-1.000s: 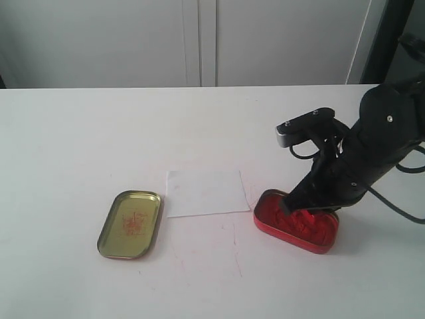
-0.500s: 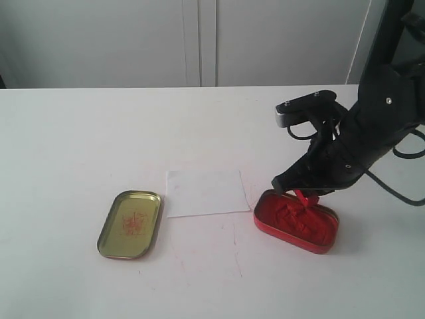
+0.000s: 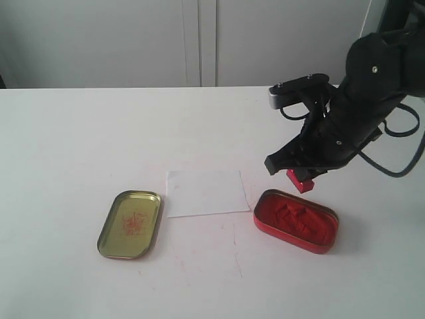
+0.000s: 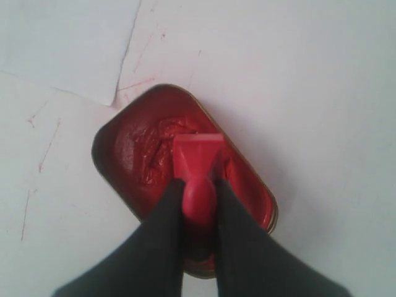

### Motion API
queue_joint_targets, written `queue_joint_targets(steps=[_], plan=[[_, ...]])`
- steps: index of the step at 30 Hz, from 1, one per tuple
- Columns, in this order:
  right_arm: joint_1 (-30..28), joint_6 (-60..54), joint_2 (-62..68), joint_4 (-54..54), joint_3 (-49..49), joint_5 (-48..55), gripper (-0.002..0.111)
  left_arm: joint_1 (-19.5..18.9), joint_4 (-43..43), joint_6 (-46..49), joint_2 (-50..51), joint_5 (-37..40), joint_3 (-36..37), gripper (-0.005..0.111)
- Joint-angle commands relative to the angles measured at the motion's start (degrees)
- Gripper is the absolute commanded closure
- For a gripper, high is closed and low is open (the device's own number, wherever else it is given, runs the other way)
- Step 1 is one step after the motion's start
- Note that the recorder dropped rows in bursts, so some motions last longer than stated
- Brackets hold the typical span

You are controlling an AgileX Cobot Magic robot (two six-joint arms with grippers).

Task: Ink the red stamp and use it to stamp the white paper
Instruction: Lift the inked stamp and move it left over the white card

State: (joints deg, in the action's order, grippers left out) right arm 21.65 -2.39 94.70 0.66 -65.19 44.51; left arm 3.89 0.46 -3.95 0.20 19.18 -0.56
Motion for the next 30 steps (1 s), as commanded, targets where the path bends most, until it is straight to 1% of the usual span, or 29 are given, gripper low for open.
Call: queue_joint_targets(steps=[1, 7, 30], plan=[[-0.52, 1.20, 0.93, 0.03, -2.63, 1.55, 0.108, -0.04, 0.01, -0.10, -0.20, 0.93, 0.56, 0.107], [0.38, 1.20, 1.83, 0.45, -5.42, 2.29, 0.108, -0.04, 0.01, -0.10, -0.20, 0.93, 0.56, 0.107], [10.05, 2.39, 13.80, 1.06, -21.86, 8.15, 0.108, -0.04, 0.01, -0.10, -0.20, 0.93, 0.56, 0.107]])
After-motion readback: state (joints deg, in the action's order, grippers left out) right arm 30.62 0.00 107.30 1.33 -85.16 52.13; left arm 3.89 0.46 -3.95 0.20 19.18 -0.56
